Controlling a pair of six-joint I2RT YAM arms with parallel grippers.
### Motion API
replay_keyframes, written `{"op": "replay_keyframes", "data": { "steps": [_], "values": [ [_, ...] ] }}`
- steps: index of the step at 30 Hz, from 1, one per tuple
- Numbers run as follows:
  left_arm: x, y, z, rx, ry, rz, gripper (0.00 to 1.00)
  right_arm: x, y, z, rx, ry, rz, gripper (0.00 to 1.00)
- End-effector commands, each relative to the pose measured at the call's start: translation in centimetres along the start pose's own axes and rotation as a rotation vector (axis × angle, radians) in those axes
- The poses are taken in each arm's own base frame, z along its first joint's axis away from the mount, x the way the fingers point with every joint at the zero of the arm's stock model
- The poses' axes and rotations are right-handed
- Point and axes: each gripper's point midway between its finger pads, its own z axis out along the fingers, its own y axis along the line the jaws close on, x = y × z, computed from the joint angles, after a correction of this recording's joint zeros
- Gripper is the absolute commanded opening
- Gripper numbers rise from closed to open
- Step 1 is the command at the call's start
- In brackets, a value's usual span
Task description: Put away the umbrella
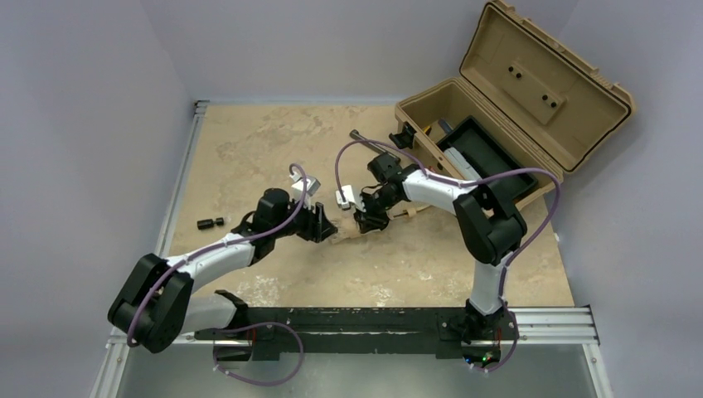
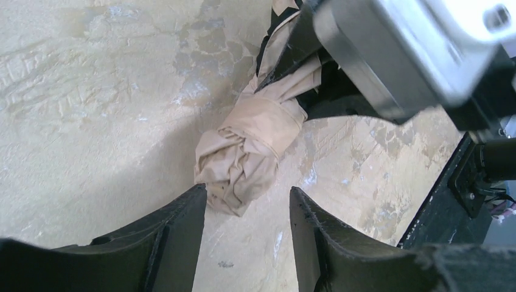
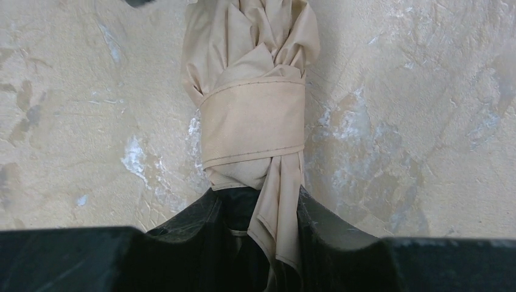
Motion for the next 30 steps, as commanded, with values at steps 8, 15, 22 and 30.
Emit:
{"op": "replay_keyframes", "data": {
  "steps": [8,15,22,30],
  "values": [
    [2.6,0.7,-2.3,-0.041,-0.025,-0.024,0.47,8.1,7.1,3.5,-0.299,0.242,0.440,0.00],
    [3.0,-1.4,-1.8,0.029,-0.027,-0.108,0.10,8.1,7.2,3.8,-0.334,0.233,0.524,0.00],
    [4.2,-4.5,1.0,0.076,0.020,-0.067,0.00,8.0,7.1,3.9,-0.332,0.226,0.545,0.00],
    [3.4,-4.5,5.0,0.032,-0.006,-0.092,0.00,8.0,7.2,4.0,-0.334,0.223,0.547,0.00]
  ]
}}
